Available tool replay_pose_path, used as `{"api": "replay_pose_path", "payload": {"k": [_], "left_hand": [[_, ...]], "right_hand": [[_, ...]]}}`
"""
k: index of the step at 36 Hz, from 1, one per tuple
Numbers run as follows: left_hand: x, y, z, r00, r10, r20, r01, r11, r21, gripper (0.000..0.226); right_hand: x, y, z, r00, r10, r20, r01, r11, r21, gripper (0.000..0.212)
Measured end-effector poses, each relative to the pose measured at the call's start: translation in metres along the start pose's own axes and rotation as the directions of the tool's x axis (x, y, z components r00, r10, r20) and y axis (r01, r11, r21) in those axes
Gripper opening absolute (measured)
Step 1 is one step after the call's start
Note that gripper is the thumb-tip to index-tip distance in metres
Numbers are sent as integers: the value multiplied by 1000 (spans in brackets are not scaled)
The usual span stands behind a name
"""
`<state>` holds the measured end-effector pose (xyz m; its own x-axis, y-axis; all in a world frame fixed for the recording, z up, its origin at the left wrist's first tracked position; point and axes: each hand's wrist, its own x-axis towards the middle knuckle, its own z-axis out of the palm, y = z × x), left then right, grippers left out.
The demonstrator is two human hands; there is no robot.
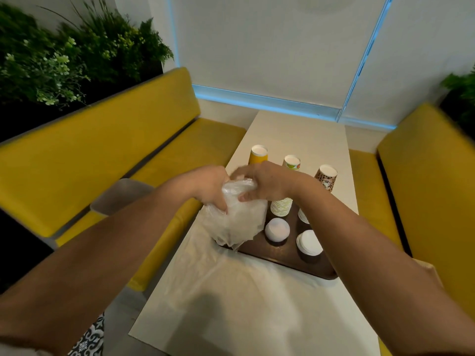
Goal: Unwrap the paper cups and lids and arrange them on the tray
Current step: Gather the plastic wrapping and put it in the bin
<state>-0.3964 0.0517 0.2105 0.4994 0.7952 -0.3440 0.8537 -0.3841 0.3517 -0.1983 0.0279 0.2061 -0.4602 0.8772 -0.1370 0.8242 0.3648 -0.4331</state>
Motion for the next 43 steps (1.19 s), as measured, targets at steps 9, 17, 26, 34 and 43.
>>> {"api": "replay_pose_path", "payload": {"k": [9, 17, 26, 34, 43], "left_hand": [[5, -10, -6, 999, -28, -31, 25, 996, -88, 27], [11, -18, -3, 998, 13, -62, -18, 997, -68, 24], [9, -55, -4, 998, -43, -49, 38, 994, -104, 26], [-6, -142, -23, 985, -170, 8, 164, 942, -294, 39], [-16, -326, 1, 937, -343, -60, 67, 347, -935, 64]], "right_hand": [[-2, -20, 1, 981, 30, 193, -21, 999, -50, 18], [7, -8, 17, 999, 22, -39, -21, 1000, 12, 17], [39, -8, 35, 996, -67, -53, 69, 997, 26, 17], [101, -23, 72, 960, -131, -246, 222, 894, 389, 23], [260, -76, 152, 971, 111, -213, 31, 821, 570, 31]]}}
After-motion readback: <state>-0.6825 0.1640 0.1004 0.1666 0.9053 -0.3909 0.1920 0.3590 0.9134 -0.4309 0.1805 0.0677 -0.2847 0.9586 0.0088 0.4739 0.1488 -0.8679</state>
